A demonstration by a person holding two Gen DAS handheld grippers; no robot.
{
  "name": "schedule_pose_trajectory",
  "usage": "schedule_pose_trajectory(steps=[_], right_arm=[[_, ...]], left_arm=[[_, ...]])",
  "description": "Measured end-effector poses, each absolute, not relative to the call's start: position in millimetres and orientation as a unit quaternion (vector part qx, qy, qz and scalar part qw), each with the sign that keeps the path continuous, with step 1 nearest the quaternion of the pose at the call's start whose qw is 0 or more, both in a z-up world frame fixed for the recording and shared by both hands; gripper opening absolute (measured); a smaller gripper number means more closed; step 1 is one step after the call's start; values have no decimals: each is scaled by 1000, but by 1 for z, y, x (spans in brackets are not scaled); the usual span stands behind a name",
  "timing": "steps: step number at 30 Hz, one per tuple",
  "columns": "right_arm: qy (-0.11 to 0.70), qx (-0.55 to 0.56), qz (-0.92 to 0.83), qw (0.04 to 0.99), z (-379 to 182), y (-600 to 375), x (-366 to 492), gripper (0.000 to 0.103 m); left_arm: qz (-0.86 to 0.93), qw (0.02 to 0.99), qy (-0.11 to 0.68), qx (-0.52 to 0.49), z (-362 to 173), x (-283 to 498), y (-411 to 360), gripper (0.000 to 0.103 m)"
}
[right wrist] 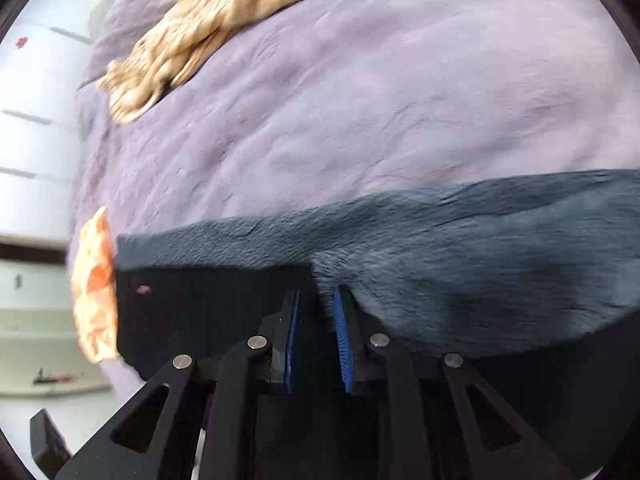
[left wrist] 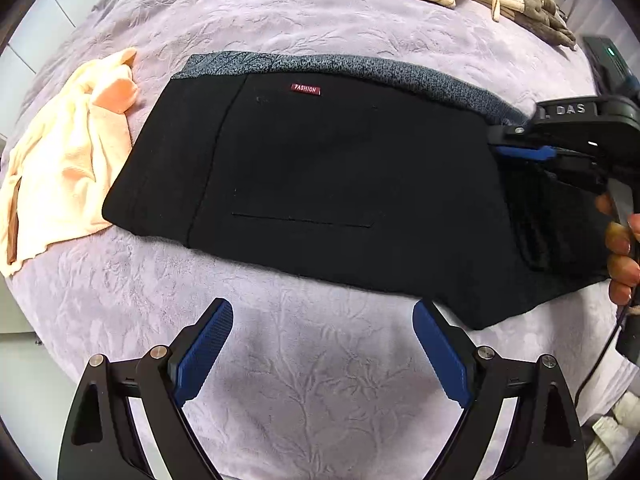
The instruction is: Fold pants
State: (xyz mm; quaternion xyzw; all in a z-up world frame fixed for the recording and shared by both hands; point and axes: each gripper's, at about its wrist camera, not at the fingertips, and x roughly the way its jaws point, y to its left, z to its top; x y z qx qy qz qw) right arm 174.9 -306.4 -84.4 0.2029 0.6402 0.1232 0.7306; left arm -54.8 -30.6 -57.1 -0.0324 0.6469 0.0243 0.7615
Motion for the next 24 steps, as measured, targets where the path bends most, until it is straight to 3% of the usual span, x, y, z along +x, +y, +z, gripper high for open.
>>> schedule_pose_trajectory(steps=[5, 6, 8, 9, 12, 15, 24], right_arm=[[652, 169, 150, 724, -66, -277, 160, 21], [651, 172, 154, 723, -60, -280, 154, 24], [648, 175, 152, 726, -47, -287, 141, 45], [643, 166, 149, 733, -38, -292, 132, 47], [641, 139, 128, 744, -34, -300, 112, 47], [685, 183, 117, 696, -67, -306, 98, 47], [683, 124, 142, 706, -33, -286, 67, 56]], left_arm=[[28, 762, 646, -35, -53, -58, -24, 92], [29, 763, 645, -37, -52, -58, -23, 92], [29, 763, 645, -39, -52, -59, -20, 92], [29, 762, 646, -40, -52, -60, -19, 92], [27, 758, 650, -39, -54, -61, -20, 92], [26, 753, 656, -30, -55, -63, -22, 92], [18, 756, 654, -30, -45, -70, -22, 92]])
